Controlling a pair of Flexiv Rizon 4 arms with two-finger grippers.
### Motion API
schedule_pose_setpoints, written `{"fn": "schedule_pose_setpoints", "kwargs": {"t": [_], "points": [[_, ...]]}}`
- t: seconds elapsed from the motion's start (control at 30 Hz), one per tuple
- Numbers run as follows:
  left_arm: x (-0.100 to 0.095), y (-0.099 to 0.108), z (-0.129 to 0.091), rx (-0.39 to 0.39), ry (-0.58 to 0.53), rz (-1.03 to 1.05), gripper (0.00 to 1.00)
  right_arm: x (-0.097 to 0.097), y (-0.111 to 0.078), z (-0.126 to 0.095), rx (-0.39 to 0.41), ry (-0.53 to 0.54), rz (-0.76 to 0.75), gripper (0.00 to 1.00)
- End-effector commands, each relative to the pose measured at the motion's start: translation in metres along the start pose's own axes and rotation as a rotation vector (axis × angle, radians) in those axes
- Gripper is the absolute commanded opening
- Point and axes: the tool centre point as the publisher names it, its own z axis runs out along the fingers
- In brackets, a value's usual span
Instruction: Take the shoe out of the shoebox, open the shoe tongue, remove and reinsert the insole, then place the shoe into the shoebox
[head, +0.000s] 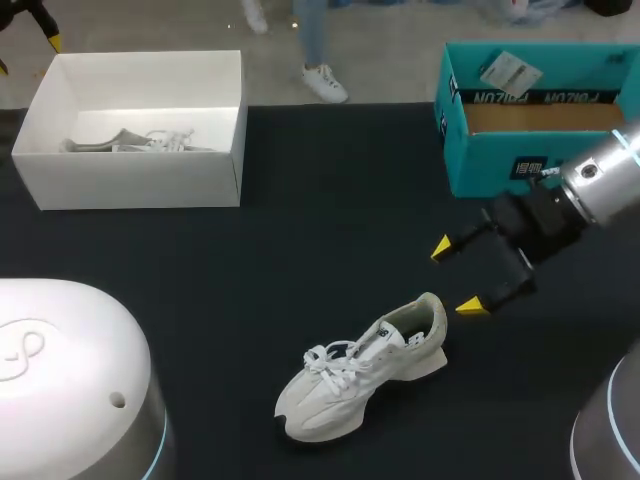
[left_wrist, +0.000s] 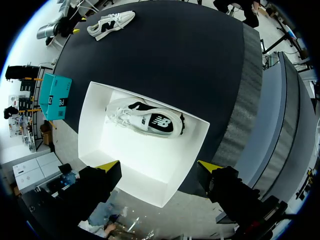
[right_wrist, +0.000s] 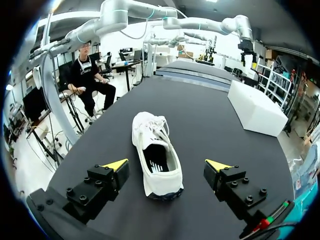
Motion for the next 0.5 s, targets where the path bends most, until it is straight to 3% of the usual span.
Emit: {"fn": "schedule_pose_setpoints", "kwargs": {"t": [0.03, 0.27, 0.5], "points": [[0.000, -0.002, 0.000, -0.005, 0.002, 0.000, 1.00, -0.007, -0.006, 0.011, -0.003, 0.026, 0.004, 1.00], [0.000, -0.002, 0.000, -0.005, 0.002, 0.000, 1.00, -0.011, -0.015, 0.022, -0.051, 0.127, -0.046, 1.00], [0.000, -0.002, 0.000, -0.005, 0.002, 0.000, 1.00, -0.011, -0.023, 0.029, -0.033, 0.126, -0.030, 1.00]]}}
